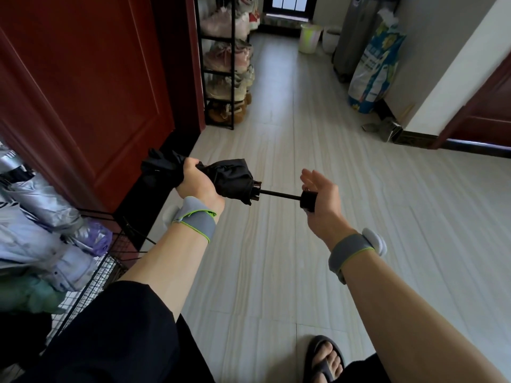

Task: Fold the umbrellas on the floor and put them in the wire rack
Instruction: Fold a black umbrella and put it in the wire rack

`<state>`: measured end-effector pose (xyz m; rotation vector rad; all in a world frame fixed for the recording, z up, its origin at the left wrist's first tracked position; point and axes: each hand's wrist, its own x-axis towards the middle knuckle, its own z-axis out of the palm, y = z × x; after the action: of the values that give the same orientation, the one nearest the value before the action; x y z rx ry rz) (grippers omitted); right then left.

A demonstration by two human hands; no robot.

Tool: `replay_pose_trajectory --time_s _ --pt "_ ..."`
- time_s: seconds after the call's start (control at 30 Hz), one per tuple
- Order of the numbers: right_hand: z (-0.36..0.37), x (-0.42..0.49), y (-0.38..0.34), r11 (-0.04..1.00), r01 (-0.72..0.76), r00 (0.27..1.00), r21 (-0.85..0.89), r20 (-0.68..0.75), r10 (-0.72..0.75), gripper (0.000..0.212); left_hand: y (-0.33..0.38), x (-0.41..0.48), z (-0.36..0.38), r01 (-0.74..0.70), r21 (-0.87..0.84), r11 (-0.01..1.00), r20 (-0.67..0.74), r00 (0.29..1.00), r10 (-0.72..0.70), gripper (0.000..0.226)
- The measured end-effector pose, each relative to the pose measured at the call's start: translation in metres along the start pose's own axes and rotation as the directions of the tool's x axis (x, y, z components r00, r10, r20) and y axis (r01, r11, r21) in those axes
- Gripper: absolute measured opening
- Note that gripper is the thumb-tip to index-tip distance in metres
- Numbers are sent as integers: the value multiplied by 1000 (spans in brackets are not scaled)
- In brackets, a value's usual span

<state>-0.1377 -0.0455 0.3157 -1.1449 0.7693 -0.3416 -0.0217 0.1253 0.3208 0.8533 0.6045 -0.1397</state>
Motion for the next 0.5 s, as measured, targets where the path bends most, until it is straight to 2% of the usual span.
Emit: replay_pose_trajectory --time_s 0.03,0.07,0.1,0.17,0.2,0.23,0.3,0.33,0.37,0.4,0.47,0.5 --pt "0 -2 1 1000 -26 999 0 22 26 28 0 1 0 3 10 1000 -10 1000 -3 29" --pt "0 -3 3 997 -29 999 -72 39 32 23 0 1 0 8 26 1000 -17 1000 -7 33" --pt "1 -7 4 974 6 999 -224 52 6 24 1 2 0 11 41 999 -28 1000 -10 35" --pt "4 -12 3 793 107 994 -599 87 -68 42 5 6 -2 15 59 998 -37 999 -13 34" --pt "4 -12 3 700 121 993 -704 91 -80 47 7 7 -4 18 64 998 -32 999 -16 30" --pt "5 -11 0 678 83 996 -730 76 -41 45 8 7 -4 16 62 998 -25 1000 -15 28" --pt "5 -9 -4 729 -58 993 -682 40 115 37 10 4 -4 2 48 999 -16 1000 -1 25" --pt "6 -10 -3 742 -73 989 -667 45 138 36 11 3 -4 -3 38 999 -13 1000 4 24" --pt "7 -11 0 735 -5 997 -678 57 59 38 11 2 -3 -2 31 1000 -11 1000 2 23" --pt "6 -11 4 702 138 990 -698 71 -124 41 10 2 -4 5 29 1000 -8 1000 -5 23" --pt "3 -16 13 564 432 851 -704 111 -514 48 9 -2 -3 31 26 999 7 999 -31 23" --pt "3 -19 14 519 481 797 -707 105 -595 49 8 -4 -3 36 24 999 9 999 -36 22"
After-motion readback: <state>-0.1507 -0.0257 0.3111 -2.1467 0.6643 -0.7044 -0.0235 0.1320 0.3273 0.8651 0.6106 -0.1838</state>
